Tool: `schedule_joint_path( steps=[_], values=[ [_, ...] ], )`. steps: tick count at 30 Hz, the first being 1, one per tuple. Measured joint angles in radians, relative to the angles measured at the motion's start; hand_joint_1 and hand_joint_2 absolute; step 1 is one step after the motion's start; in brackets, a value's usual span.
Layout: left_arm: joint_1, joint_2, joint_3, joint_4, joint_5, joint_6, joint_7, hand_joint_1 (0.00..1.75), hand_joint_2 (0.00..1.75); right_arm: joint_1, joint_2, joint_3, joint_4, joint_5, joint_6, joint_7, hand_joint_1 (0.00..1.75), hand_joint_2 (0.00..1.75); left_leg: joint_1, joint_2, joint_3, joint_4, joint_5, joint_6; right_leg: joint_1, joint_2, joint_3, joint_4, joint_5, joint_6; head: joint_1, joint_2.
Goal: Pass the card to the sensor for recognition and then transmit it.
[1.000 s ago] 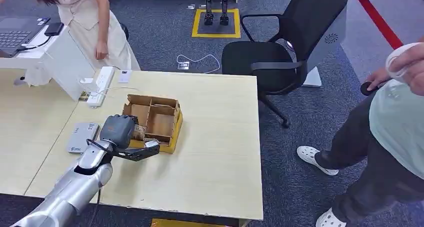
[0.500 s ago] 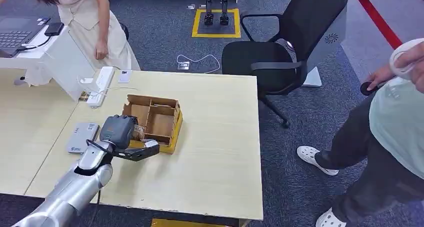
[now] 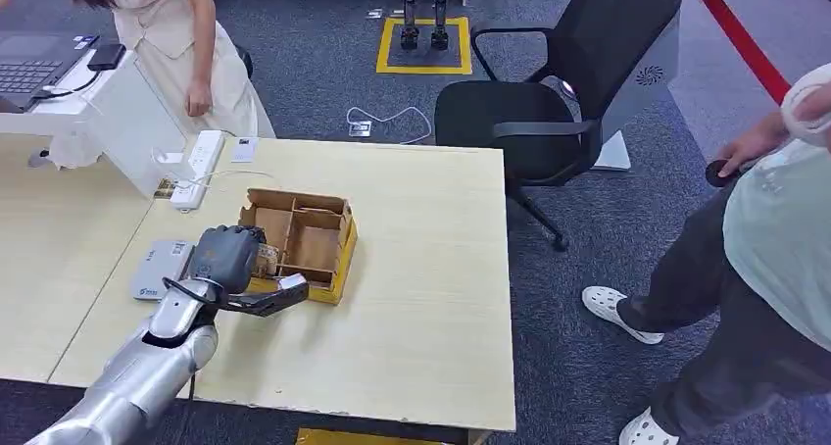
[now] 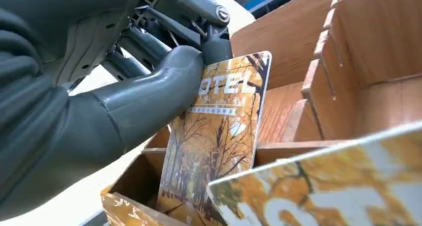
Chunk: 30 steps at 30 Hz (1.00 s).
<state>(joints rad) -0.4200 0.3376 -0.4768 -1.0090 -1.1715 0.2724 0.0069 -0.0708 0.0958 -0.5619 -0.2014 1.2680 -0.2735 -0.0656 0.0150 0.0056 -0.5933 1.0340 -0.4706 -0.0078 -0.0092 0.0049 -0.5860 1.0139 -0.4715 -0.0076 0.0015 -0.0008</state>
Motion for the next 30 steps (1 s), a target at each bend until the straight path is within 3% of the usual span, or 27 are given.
schedule_joint_path(
  steps=[12,13,19,23,30],
  values=[
    [0.006,0.004,0.001,-0.009,0.008,0.015,-0.011,1.75,1.75,0.000,0.000,0.000,0.000,0.002,0.000,0.000,0.00,1.75,0.000,0.000,0.000,0.000,0.000,0.000,0.000,0.000,0.000,0.000,0.000,0.000,0.000,0.000],
    [0.006,0.004,0.001,-0.009,0.008,0.016,-0.011,1.75,1.75,0.000,0.000,0.000,0.000,0.002,0.000,0.000,0.00,0.00,0.000,0.000,0.000,0.000,0.000,0.000,0.000,0.000,0.000,0.000,0.000,0.000,0.000,0.000],
    [0.010,0.023,0.017,-0.039,0.028,0.052,-0.011,1.75,1.75,0.000,0.000,0.000,0.000,0.002,-0.005,0.000,0.00,0.00,0.000,0.000,0.000,0.000,0.000,0.000,0.000,0.000,0.000,0.000,0.000,0.000,0.000,0.000],
    [0.010,0.048,0.044,-0.083,0.044,0.052,-0.018,1.69,1.75,0.000,0.000,0.000,0.000,0.002,-0.006,0.000,0.00,0.00,0.000,0.000,0.000,0.000,0.000,0.000,0.000,0.000,0.000,0.000,0.000,0.000,0.000,0.000],
    [0.011,0.087,0.084,-0.160,0.072,0.050,-0.030,1.75,1.75,0.001,0.000,-0.001,0.000,0.002,-0.008,0.000,0.00,0.00,0.000,0.000,0.000,0.000,0.000,-0.001,0.000,0.000,0.000,0.000,0.000,0.000,0.000,0.000]
  ],
)
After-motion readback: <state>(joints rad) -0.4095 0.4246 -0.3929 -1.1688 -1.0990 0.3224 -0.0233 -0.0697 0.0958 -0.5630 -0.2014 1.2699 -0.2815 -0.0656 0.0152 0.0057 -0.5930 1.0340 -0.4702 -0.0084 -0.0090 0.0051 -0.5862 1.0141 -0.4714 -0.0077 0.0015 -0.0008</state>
